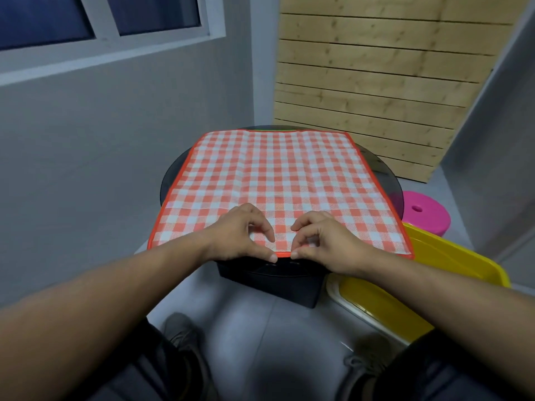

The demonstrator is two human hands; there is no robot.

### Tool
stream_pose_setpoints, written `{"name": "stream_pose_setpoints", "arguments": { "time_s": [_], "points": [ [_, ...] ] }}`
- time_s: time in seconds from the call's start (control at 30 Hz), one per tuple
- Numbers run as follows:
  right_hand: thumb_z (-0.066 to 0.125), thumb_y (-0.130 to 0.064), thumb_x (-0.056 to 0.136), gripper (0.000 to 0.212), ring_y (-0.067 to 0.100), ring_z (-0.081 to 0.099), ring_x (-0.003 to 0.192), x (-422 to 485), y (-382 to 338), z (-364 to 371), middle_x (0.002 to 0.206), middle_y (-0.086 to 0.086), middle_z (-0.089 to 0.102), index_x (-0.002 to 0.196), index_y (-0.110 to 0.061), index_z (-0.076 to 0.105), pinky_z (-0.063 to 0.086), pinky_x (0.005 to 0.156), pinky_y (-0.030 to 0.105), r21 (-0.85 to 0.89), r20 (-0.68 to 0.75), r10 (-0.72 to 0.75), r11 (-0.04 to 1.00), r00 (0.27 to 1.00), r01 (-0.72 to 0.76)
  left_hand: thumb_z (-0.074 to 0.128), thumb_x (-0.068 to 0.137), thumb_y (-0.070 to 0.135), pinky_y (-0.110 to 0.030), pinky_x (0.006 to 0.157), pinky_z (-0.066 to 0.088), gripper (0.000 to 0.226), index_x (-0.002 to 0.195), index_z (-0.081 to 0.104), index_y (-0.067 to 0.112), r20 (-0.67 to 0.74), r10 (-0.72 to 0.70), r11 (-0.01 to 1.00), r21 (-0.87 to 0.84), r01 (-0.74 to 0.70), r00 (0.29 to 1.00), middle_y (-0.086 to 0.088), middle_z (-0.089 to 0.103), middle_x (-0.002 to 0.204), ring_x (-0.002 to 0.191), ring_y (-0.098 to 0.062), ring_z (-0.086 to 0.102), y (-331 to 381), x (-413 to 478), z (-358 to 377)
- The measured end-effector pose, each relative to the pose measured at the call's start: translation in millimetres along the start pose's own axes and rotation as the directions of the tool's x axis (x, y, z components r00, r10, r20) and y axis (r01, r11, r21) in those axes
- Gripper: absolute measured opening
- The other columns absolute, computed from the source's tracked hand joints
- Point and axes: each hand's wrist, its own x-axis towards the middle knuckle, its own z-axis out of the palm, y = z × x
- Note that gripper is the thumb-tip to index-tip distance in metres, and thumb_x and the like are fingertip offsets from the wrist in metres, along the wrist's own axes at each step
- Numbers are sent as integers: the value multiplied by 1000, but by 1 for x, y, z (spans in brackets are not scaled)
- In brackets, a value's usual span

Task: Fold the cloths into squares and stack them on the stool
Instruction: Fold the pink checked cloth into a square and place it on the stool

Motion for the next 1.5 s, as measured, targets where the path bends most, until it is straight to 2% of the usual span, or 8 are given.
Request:
{"name": "stream_pose_setpoints", "arguments": {
  "time_s": [0.27,0.57,0.73,0.83,1.13,1.3,1.43,1.5],
  "points": [
    [78,-32,82,6,7,50,105,7,-6,-11,109,-8,56,81,-26,74,40,90,21,87,69,51,995,996,-57,90,62,47,-15,85,42,29,84,76,35,21,14,998,-69,-12,1000,12,61,107,100,0,57,5,-2,-8],
    [78,-20,81,14,7,63,94,14,-16,-36,98,-4,66,72,-29,73,50,87,23,210,-70,32,977,997,-16,82,80,26,-12,67,48,10,86,81,19,9,27,976,-214,-25,1000,4,76,84,78,-4,67,31,-8,-28],
    [82,-31,75,11,3,63,93,17,-22,-47,93,-11,67,72,-34,73,51,89,29,149,-229,-10,988,973,46,81,81,26,-24,69,56,8,81,81,19,-92,52,979,-191,-69,994,3,76,80,75,-9,69,42,-3,-42],
    [77,-50,71,15,2,63,92,15,-25,-59,91,-16,67,77,-37,73,52,84,30,109,-284,-31,992,958,65,81,81,25,-16,66,51,7,78,81,19,-125,78,983,-157,-98,989,6,76,76,71,-3,68,50,3,-58],
    [72,-39,84,14,3,59,83,60,-16,-123,80,-15,67,79,-27,75,48,76,29,-209,-414,-107,978,904,20,78,83,32,-13,60,43,9,77,79,25,-198,198,953,267,-141,960,14,70,69,67,0,63,81,65,-119],
    [63,-40,85,19,26,60,78,113,13,-144,78,-3,64,82,-24,72,48,66,36,-625,-425,-258,777,868,-76,67,89,38,-29,71,46,16,96,74,26,-252,185,767,641,21,950,2,72,96,92,-22,64,80,121,-141],
    [55,-39,88,25,29,62,86,146,41,-145,83,-1,66,87,-24,74,41,72,36,-672,-453,-184,714,872,-198,57,95,34,-31,76,39,19,105,70,25,-297,163,709,698,98,941,-2,69,114,108,-27,62,55,164,-130],
    [57,-42,91,22,24,58,102,157,55,-136,100,-5,67,99,-28,71,37,86,36,-554,-475,-56,795,878,-248,54,95,34,-31,81,36,20,104,70,25,-289,205,666,741,83,935,1,71,112,109,-25,61,38,181,-122]
  ]
}}
